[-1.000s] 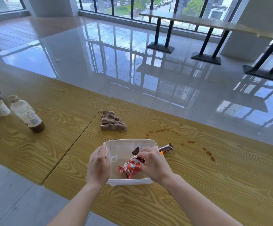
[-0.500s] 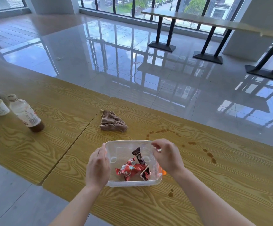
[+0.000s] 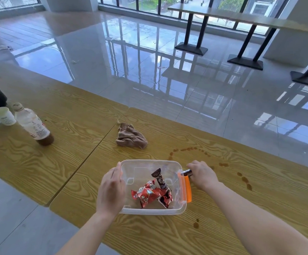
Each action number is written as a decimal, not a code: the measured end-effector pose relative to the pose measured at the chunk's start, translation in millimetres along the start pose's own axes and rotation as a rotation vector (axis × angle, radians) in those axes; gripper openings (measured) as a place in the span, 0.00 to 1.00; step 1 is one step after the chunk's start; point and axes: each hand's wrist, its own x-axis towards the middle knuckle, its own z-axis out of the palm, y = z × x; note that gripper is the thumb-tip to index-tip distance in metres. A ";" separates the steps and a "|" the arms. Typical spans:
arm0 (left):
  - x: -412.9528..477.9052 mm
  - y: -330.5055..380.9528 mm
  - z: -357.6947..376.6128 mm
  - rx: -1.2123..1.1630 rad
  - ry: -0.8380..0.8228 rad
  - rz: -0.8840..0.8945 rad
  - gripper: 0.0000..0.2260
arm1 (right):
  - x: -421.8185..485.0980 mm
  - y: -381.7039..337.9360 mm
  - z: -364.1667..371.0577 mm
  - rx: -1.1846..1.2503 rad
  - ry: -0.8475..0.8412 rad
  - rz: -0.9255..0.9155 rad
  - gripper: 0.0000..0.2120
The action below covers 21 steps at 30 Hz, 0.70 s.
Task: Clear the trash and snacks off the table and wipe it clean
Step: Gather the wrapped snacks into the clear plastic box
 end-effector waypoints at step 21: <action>-0.2 3.9 -2.8 -0.036 -0.003 -0.028 0.20 | -45.9 -9.0 -58.4 0.351 0.438 0.038 0.09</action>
